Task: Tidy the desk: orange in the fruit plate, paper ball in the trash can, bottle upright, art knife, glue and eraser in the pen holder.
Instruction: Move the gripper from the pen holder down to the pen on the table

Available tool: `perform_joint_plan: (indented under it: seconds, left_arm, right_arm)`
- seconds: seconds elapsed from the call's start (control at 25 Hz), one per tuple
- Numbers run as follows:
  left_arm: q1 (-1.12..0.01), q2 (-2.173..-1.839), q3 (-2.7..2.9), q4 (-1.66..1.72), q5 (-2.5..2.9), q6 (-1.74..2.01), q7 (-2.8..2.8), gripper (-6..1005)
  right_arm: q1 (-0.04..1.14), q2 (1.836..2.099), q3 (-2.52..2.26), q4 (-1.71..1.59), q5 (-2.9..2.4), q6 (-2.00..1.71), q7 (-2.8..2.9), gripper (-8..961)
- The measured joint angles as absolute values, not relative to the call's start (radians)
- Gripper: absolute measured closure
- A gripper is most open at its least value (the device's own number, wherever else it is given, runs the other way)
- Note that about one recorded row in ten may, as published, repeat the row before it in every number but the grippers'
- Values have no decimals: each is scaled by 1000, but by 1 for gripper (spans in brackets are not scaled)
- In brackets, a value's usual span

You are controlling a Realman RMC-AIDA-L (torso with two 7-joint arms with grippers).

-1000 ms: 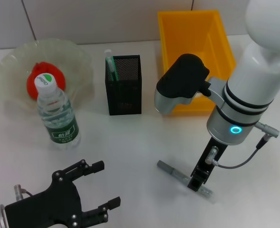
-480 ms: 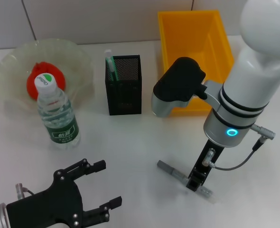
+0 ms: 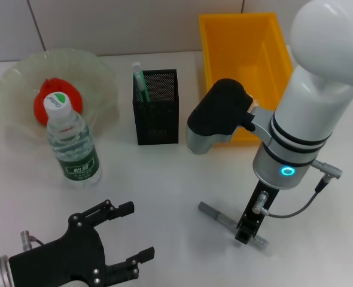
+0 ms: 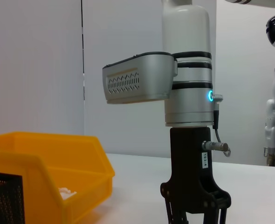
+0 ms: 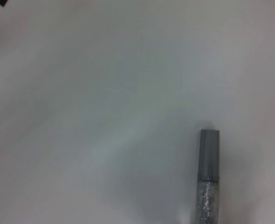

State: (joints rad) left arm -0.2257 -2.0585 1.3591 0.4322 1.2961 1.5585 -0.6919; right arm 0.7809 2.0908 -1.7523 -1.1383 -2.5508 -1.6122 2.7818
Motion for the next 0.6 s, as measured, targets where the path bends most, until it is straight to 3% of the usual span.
perform_joint_plan:
  seconds: [0.6]
  left_arm:
    - [-225, -2059, 1359, 429, 1296, 1558, -689, 199]
  right_arm:
    - [790, 2091, -1778, -1117, -2548, -1600, 2784, 559]
